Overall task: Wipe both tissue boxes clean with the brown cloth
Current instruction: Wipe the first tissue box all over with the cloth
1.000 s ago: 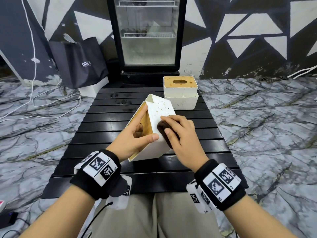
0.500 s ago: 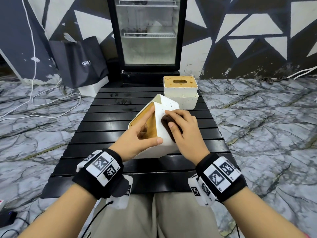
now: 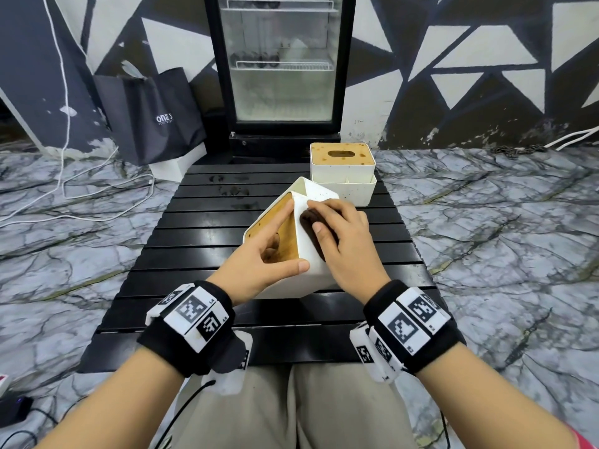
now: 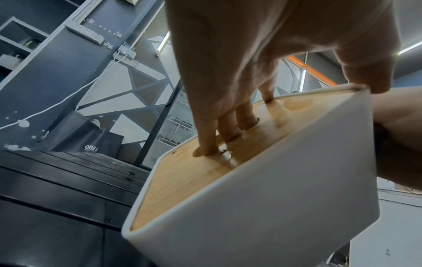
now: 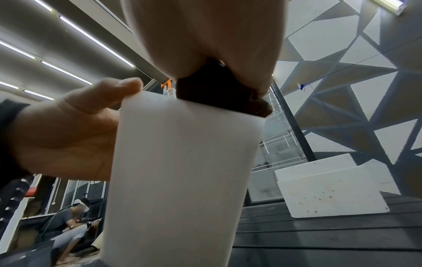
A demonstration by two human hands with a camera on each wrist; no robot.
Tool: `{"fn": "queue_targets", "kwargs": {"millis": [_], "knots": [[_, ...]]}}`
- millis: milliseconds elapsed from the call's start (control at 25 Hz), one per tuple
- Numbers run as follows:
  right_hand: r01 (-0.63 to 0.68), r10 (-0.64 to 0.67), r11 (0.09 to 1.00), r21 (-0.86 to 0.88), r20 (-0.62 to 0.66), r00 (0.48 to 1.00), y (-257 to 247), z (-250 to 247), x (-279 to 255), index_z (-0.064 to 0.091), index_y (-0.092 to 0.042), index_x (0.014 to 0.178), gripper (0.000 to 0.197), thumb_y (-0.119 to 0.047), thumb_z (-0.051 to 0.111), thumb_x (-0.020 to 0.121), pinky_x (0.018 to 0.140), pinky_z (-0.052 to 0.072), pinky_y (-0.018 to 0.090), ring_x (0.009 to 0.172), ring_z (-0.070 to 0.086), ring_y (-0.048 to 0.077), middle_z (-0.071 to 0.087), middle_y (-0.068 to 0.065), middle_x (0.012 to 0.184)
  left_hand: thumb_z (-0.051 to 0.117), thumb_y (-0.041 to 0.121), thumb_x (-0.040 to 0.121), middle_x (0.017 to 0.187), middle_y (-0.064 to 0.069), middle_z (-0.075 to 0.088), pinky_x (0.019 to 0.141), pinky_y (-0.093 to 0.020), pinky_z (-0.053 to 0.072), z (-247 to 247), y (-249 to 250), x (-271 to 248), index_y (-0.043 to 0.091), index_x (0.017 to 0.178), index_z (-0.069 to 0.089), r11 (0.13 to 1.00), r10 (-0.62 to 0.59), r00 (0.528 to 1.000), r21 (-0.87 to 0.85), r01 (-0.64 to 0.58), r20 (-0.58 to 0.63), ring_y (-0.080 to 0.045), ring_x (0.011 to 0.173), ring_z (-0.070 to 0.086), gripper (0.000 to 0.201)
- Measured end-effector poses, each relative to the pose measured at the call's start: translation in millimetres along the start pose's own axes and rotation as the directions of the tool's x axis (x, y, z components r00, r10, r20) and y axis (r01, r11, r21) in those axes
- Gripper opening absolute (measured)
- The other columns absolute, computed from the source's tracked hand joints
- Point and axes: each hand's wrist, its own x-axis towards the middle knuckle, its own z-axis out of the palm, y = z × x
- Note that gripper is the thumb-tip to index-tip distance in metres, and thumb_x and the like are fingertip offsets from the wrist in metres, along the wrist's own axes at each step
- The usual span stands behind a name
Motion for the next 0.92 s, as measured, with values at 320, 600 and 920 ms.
{"fn": "queue_targets", "kwargs": {"millis": [320, 600, 920], "knots": [[-0.046, 0.046, 0.999, -0.016, -0.019, 0.999, -5, 5, 19, 0.049, -0.018, 0.129, 0.035, -0.017, 0.044, 0.094, 0.089, 0.020, 0.017, 0.111, 0.036, 0.025, 0.047, 0.004, 0.125, 0.073, 0.045, 0.063, 0.135, 0.003, 0.051, 0.104, -0.030, 0.041, 2, -2, 1, 0.058, 0.138, 0.021, 1.000, 0.030, 1.000, 0.002, -0.030, 0.007, -0.014, 0.113, 0.056, 0.092], [-0.047, 0.047, 0.999, -0.016, 0.020, 0.999, -6, 3, 25, 0.049, -0.019, 0.128, 0.035, -0.018, 0.043, 0.094, 0.092, 0.022, 0.020, 0.112, 0.037, 0.026, 0.047, 0.004, 0.124, 0.073, 0.047, 0.062, 0.114, 0.012, 0.059, 0.096, -0.023, 0.042, 3, 1, 2, 0.069, 0.127, 0.023, 1.000, 0.026, 1.000, 0.004, -0.026, 0.000, -0.007, 0.096, 0.057, 0.085], [-0.052, 0.052, 0.998, 0.032, 0.006, 0.999, -10, 8, 11, 0.049, -0.021, 0.129, 0.036, -0.018, 0.044, 0.094, 0.094, 0.022, 0.019, 0.108, 0.035, 0.021, 0.047, 0.002, 0.123, 0.075, 0.043, 0.065, 0.113, 0.005, 0.057, 0.093, -0.018, 0.044, 0, -3, 2, 0.055, 0.139, 0.018, 1.000, 0.024, 0.999, -0.006, -0.024, -0.026, -0.003, 0.093, 0.058, 0.094]]}}
